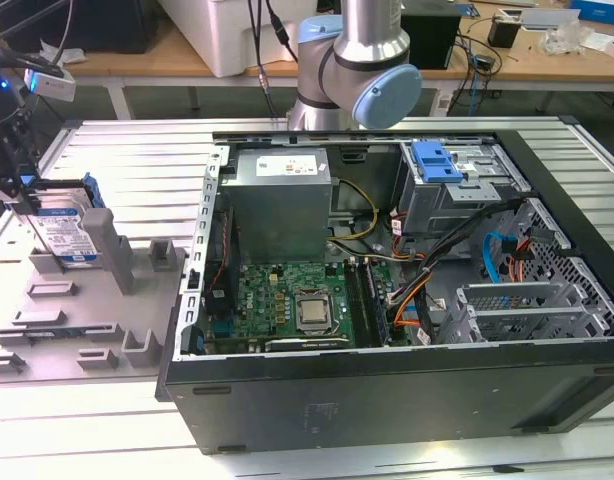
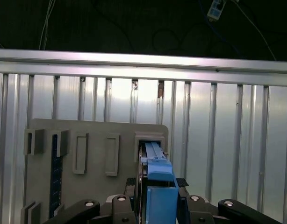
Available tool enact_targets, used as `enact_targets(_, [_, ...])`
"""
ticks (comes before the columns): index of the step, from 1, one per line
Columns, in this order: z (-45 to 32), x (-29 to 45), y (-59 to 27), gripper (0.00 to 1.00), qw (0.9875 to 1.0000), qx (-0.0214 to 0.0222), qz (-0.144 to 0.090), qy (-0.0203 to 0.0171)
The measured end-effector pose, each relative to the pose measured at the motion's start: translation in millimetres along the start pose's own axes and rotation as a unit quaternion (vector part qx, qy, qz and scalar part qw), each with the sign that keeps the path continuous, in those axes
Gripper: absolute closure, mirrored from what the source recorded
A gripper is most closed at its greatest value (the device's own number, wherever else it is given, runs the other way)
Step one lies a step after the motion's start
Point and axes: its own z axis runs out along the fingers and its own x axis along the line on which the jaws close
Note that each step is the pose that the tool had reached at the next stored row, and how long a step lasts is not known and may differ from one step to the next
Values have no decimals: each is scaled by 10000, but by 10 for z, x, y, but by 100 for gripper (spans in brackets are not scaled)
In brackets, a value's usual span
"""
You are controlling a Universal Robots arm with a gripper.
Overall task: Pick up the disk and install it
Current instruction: 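Pick up the disk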
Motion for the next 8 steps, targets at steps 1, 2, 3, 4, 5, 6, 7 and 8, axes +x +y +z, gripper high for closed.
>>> enact_targets(1, [0,0,0,56,10000,0,0,0])
enact_targets(2, [1,0,0,56,10000,0,0,0])
enact_targets(3, [3,1,1,56,10000,1,0,0])
enact_targets(4, [3,1,2,56,10000,1,0,0])
enact_targets(5, [4,2,4,56,10000,0,1,0])
enact_targets(6, [5,3,5,56,10000,0,1,0])
enact_targets(7, [6,4,6,56,10000,0,0,0])
enact_targets(8, [8,5,8,56,10000,0,0,0])
